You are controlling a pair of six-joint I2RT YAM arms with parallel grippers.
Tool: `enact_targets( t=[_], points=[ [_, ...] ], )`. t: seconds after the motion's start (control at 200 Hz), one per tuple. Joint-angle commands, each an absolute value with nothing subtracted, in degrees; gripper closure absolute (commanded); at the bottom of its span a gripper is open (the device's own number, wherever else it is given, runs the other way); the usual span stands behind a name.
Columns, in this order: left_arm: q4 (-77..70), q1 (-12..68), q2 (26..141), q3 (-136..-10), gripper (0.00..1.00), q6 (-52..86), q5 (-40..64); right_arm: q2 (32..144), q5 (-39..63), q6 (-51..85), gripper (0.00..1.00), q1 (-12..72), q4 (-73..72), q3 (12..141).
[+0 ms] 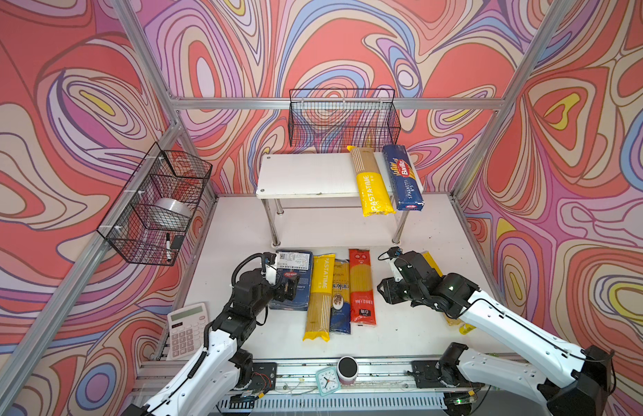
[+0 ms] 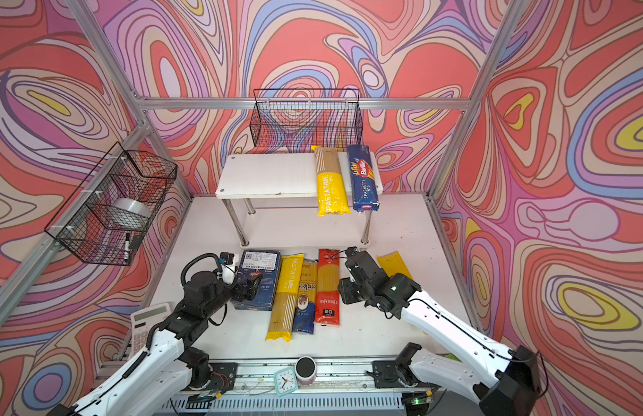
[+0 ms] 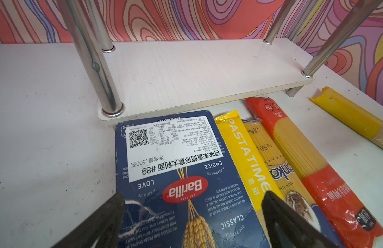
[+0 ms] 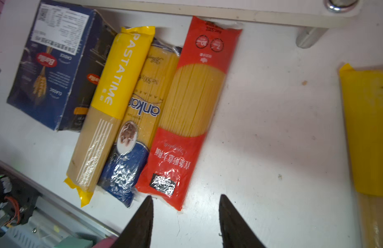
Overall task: Arrange pasta packages on shelves
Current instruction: Move the pasta bag to the middle-right of the table.
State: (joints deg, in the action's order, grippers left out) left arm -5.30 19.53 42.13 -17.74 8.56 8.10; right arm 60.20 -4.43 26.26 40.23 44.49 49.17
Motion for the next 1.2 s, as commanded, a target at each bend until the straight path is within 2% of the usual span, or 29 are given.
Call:
enact_targets(
  t=[0.0, 0.356, 0.631, 0.836, 0.972, 1.192],
  points=[
    [-4.44, 19.83, 42.06, -19.26, 0.0, 7.74, 8.69, 62.32, -10.22, 27.78, 0.5, 38.31, 43.41, 48.6],
    [-4.51, 19.81, 42.46, -19.51, 0.0, 7.91, 8.27, 64.16, -6.04, 25.15, 0.49, 23.26, 37.24, 46.85],
    [-4.41, 19.8, 42.41, -19.51, 0.0, 7.91, 8.15, 73.78, 0.23, 20.28, 0.45, 9.25, 30.64, 47.24],
    [-4.43, 19.8, 42.48, -19.47, 0.0, 8.0, 7.97, 76.69, 0.84, 19.46, 0.44, 2.39, 26.84, 49.23],
    [-4.48, 19.76, 42.54, -19.51, 0.0, 8.09, 7.84, 79.45, 6.15, 21.57, 0.43, -2.92, 22.87, 49.0],
    [-4.48, 19.85, 42.81, -19.62, 0.0, 8.0, 8.0, 84.43, 8.73, 23.68, 0.38, -7.39, 20.08, 49.66]
  ],
)
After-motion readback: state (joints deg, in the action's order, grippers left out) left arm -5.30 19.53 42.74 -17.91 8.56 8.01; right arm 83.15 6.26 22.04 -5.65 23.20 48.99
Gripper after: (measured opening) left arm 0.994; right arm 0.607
